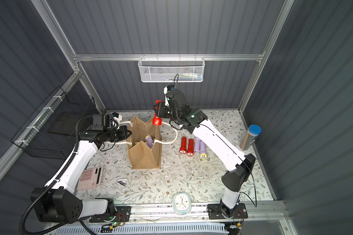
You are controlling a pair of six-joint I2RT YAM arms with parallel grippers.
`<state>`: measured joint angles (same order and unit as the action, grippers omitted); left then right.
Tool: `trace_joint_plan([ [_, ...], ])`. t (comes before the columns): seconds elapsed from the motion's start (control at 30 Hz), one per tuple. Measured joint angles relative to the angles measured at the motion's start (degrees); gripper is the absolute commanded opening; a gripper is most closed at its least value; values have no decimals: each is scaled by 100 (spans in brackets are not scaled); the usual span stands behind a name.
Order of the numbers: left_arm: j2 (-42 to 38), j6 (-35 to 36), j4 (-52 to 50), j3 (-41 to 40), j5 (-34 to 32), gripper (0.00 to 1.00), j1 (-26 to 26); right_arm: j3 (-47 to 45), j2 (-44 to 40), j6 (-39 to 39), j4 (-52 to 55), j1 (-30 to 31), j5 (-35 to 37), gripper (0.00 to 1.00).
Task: Put the flashlights into the tote bags
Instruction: Place the flashlight in the canvas bag.
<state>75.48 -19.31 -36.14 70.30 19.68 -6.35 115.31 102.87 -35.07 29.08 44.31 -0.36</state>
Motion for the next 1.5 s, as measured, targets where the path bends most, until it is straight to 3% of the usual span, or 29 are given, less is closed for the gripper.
trace_joint_plan([
  [0.37, -184, 2, 72, -160, 59, 0, 2, 481, 1700, 170, -511, 599, -264, 6],
  [0.97, -188, -81, 83, -160, 94, 0, 0, -1027, 1698, 601, -310, 809, -181, 6],
  [1.3, -144, -131, 92, -160, 96, 0, 0, -872, 1825, 601, 275, 824, -146, 19],
  [1.4, -133, -144, 96, -160, 92, 0, 0, -619, 2092, 623, 533, 820, -175, 34],
  [1.5, -107, -149, 101, -160, 76, 0, 0, -459, 2291, 667, 686, 811, -227, 43],
])
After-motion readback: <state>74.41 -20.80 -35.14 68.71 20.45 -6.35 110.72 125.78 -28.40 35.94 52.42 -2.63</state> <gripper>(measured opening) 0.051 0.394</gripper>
